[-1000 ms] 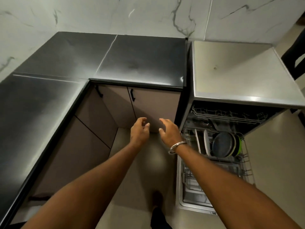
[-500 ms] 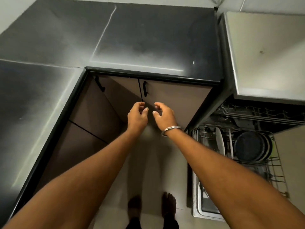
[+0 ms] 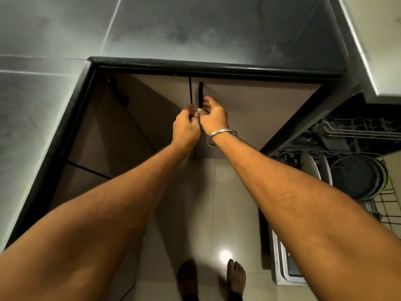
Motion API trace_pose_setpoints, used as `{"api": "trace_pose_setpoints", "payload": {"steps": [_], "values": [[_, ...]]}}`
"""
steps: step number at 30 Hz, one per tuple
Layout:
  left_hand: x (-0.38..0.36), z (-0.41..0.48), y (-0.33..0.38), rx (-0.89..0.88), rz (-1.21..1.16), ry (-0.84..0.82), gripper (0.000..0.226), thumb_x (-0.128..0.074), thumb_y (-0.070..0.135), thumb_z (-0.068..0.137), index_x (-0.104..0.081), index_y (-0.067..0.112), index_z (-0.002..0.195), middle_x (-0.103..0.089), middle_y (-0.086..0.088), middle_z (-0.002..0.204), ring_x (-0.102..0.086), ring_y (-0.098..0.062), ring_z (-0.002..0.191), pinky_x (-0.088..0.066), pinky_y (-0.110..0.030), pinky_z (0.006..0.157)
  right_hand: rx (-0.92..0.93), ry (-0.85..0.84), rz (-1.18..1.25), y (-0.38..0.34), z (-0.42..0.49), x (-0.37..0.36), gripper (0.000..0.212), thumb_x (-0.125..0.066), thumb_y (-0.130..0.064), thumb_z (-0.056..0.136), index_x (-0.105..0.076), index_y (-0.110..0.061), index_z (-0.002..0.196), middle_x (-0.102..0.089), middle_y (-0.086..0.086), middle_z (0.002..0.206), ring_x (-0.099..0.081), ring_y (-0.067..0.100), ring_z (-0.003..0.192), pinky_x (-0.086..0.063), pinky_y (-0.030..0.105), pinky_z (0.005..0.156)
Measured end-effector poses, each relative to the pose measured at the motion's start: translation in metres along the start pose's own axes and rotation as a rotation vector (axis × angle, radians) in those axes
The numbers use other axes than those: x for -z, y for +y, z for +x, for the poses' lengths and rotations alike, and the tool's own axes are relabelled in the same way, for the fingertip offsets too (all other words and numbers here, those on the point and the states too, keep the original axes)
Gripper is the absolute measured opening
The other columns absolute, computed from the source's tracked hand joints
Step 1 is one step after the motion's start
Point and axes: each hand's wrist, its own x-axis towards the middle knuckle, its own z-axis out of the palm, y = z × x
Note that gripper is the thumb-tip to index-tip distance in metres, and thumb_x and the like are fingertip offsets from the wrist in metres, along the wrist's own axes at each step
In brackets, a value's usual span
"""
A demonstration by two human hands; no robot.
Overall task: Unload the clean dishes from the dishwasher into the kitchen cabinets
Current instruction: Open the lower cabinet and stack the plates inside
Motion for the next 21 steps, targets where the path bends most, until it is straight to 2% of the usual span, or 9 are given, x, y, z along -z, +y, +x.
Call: {"api": "trace_pose_setpoints", "payload": {"steps": [2,5,8,10,12,15,21], "values": [[0.001,0.006,-0.008,-0.006,-0.066,-0.021,0.023,-0.053,0.021,0.104,-0.061,0.016,0.125,-0.068,0.003,0.103,-0.066,-0.013,0.094,-0.055,-0.033,0.079,-0.011,0.014,0.012,0.002,0.006,-0.008,0.047,-0.063,-0.018,0.097,-0.053,-0.021,0.143,-0.06,0.004,0.134,-0.059,0.018,0.119,-0.051,0.031,0.101],[0.0,0.008,-0.016,-0.02,-0.131,-0.059,0.031,-0.051,0.019,0.105,-0.057,0.02,0.136,-0.062,0.018,0.103,-0.063,-0.006,0.103,-0.054,-0.029,0.094,-0.032,-0.008,0.022,0.004,0.013,-0.012,0.044,-0.06,-0.025,0.099,-0.052,-0.023,0.142,-0.058,0.005,0.136,-0.059,0.02,0.12,-0.052,0.036,0.101],[-0.001,0.006,-0.023,-0.015,-0.168,-0.077,0.032,-0.051,0.021,0.105,-0.055,0.021,0.137,-0.062,0.017,0.11,-0.062,-0.01,0.113,-0.053,-0.039,0.104,0.021,-0.007,-0.017,0.006,0.013,-0.01,0.028,-0.059,-0.028,0.099,-0.059,-0.02,0.126,-0.065,0.003,0.12,-0.063,0.019,0.106,-0.055,0.036,0.09],[-0.001,0.002,-0.027,-0.01,-0.177,-0.063,0.036,-0.053,0.026,0.103,-0.055,0.02,0.138,-0.066,0.009,0.118,-0.065,-0.013,0.114,-0.056,-0.044,0.101,0.063,0.016,-0.027,0.008,0.005,-0.009,0.019,-0.059,-0.028,0.099,-0.062,-0.02,0.116,-0.067,0.0,0.11,-0.063,0.017,0.099,-0.051,0.03,0.081],[-0.004,-0.006,-0.031,-0.006,-0.17,-0.039,0.039,-0.055,0.029,0.102,-0.055,0.02,0.14,-0.067,0.005,0.12,-0.067,-0.013,0.111,-0.058,-0.043,0.096,0.098,0.056,-0.054,0.014,-0.008,-0.008,0.017,-0.059,-0.029,0.098,-0.064,-0.021,0.112,-0.069,-0.002,0.104,-0.064,0.016,0.095,-0.05,0.029,0.079],[-0.008,-0.026,-0.038,-0.019,-0.164,-0.01,0.042,-0.057,0.032,0.101,-0.055,0.017,0.14,-0.067,0.003,0.122,-0.066,-0.011,0.112,-0.058,-0.041,0.097,0.147,0.101,-0.1,0.029,-0.034,-0.005,0.014,-0.06,-0.03,0.097,-0.067,-0.022,0.107,-0.071,-0.001,0.1,-0.066,0.019,0.093,-0.055,0.034,0.081],[-0.021,-0.091,-0.054,-0.04,-0.103,0.057,0.032,-0.062,0.025,0.101,-0.06,0.015,0.131,-0.068,0.003,0.117,-0.065,-0.011,0.108,-0.057,-0.039,0.096,0.218,0.161,-0.128,0.058,-0.095,0.017,0.012,-0.059,-0.026,0.096,-0.066,-0.019,0.102,-0.07,0.0,0.097,-0.066,0.021,0.09,-0.057,0.04,0.079]]}}
